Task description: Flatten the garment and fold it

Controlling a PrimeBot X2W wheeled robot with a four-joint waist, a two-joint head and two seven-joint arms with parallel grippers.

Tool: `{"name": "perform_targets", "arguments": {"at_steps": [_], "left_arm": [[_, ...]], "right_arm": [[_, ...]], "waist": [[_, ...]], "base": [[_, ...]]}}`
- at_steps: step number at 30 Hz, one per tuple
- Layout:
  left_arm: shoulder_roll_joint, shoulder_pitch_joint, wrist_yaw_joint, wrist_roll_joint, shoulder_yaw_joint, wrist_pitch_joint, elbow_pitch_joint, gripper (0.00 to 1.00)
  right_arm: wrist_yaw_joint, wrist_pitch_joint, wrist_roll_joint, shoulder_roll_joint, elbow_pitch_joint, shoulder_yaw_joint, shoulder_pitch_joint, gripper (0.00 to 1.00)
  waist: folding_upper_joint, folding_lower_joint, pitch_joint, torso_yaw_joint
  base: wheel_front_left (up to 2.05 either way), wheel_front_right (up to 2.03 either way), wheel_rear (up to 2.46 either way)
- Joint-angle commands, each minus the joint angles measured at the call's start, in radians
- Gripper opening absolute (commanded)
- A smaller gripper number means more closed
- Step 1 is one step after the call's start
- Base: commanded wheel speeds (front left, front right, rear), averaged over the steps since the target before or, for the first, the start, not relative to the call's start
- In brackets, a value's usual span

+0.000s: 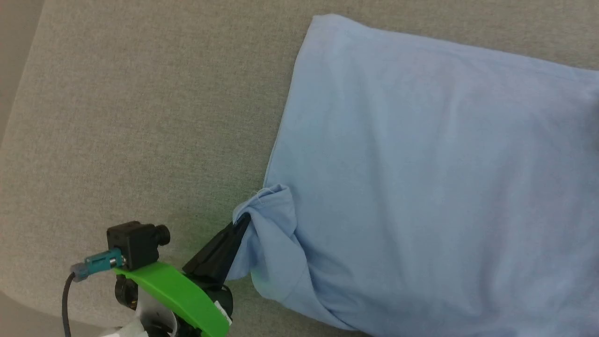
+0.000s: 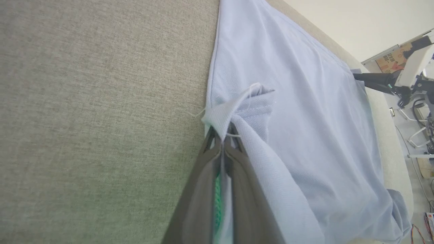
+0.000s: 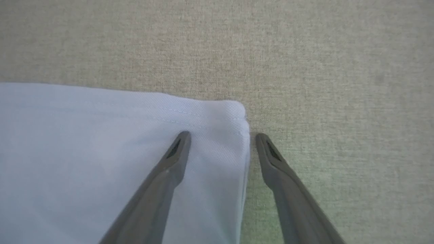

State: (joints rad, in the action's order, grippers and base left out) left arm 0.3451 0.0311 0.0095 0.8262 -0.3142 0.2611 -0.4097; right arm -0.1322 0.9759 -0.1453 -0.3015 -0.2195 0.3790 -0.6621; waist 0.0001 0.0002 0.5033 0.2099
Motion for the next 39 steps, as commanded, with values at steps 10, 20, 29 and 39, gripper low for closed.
{"name": "perform_targets", "arguments": {"at_steps": [10, 20, 29, 39], "left_arm": [[-0.008, -0.035, 0.002, -0.013, 0.024, -0.032, 0.020, 0.00], [0.011, -0.004, 0.025, -0.018, 0.044, -0.032, 0.041, 0.00], [0.026, 0.079, 0.052, -0.002, 0.066, -0.032, 0.032, 0.00], [0.029, 0.127, 0.063, 0.009, 0.070, -0.036, 0.013, 0.00]], "right_arm": [[0.002, -0.012, -0.010, 0.011, 0.022, -0.026, -0.009, 0.00], [0.002, -0.163, -0.132, 0.026, 0.077, -0.022, 0.051, 0.00], [0.002, -0.174, -0.209, 0.050, 0.246, 0.106, 0.324, 0.00], [0.002, -0.106, -0.301, 0.208, 0.463, 0.272, 0.665, 0.00]], "waist": [[-0.0001, -0.0002, -0.004, -0.014], [-0.0001, -0.0002, -0.161, -0.101], [-0.0001, -0.0002, -0.291, -0.199], [-0.0001, -0.0002, -0.321, -0.283]], "base": [[0.00, 0.00, 0.00], [0.00, 0.00, 0.00], [0.00, 0.00, 0.00], [0.00, 0.00, 0.00]]}}
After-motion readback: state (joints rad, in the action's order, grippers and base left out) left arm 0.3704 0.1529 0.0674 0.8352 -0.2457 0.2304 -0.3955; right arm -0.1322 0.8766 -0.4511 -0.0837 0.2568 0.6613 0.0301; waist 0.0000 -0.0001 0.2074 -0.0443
